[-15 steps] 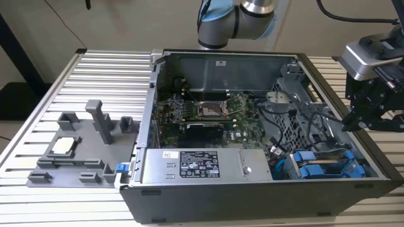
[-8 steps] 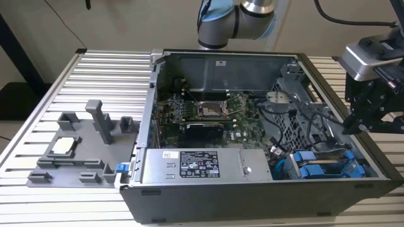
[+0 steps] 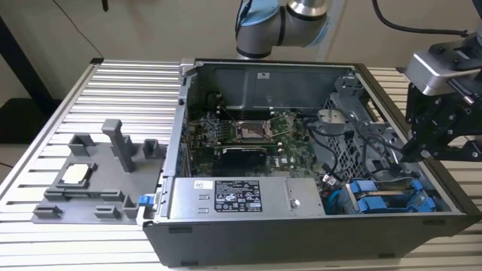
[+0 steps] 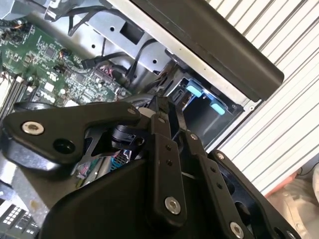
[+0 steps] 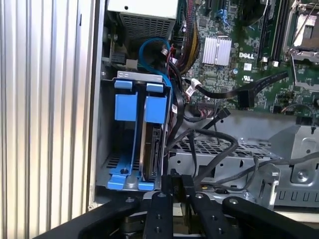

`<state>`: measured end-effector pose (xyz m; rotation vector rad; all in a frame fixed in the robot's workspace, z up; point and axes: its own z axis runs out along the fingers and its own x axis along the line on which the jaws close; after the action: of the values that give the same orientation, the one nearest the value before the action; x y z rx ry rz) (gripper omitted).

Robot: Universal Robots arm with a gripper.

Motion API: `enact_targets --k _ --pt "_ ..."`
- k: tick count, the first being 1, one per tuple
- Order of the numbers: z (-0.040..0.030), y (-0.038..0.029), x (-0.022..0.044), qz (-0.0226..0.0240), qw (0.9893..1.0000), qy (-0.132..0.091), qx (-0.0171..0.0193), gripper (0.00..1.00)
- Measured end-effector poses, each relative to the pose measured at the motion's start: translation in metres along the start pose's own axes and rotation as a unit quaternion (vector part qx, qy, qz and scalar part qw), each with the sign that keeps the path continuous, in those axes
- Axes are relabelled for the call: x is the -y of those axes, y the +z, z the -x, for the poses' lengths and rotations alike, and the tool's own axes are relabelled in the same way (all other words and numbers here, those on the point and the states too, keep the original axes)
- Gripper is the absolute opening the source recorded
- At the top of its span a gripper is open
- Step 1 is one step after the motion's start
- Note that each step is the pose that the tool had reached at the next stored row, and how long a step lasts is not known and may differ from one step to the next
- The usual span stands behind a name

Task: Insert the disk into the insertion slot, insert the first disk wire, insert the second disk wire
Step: 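Insert the first disk wire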

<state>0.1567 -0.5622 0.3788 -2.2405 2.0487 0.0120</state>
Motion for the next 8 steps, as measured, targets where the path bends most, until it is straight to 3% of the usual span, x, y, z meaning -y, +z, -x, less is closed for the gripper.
enact_targets --k 3,8 --pt "-0.0003 0.0034 -0.0003 0.0016 1.0000 0.002 -0.0001 0.19" --pt "-0.0012 0.0083 -0.0006 0.0002 0.9998 0.021 0.0008 0.19"
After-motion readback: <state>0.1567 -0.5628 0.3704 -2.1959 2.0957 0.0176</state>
